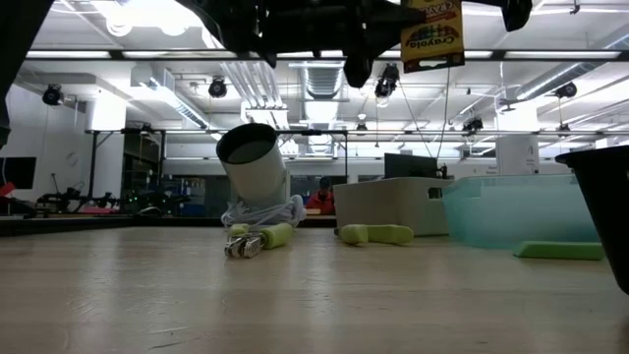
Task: Pick & Place School Supplies
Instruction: Put the yellow crayon box into the green bin
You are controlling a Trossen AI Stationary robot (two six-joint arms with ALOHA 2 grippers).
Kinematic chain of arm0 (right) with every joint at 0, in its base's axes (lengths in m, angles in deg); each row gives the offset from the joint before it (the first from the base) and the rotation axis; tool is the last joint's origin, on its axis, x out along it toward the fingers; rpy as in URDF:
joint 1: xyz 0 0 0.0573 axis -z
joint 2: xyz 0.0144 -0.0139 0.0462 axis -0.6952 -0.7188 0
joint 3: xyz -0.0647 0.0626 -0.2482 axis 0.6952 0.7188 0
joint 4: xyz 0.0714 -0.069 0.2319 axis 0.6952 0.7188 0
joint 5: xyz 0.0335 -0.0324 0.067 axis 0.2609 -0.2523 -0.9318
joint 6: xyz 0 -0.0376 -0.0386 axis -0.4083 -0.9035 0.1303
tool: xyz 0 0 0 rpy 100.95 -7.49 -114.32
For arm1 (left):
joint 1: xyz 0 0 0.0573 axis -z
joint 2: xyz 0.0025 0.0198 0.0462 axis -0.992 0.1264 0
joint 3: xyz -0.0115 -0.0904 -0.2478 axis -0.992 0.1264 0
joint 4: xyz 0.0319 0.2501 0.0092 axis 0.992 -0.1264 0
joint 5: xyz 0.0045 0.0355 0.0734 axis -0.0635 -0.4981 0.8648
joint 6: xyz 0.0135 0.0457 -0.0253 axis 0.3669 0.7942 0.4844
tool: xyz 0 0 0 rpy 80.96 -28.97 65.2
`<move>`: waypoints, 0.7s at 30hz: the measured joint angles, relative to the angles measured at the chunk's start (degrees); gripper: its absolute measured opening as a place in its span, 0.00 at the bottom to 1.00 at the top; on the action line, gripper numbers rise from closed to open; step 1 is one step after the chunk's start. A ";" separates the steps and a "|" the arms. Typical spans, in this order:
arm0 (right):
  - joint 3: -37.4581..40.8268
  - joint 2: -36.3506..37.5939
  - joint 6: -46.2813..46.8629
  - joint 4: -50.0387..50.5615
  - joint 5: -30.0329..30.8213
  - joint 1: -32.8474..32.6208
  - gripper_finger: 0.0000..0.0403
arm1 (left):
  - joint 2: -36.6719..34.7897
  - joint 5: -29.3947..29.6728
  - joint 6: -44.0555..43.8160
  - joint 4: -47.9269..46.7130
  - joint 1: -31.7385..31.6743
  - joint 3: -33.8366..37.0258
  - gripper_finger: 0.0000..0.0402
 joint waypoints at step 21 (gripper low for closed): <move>0.00 0.00 -0.91 0.23 0.32 -0.02 0.10 | 0.00 0.25 5.61 -0.93 -1.51 0.07 0.25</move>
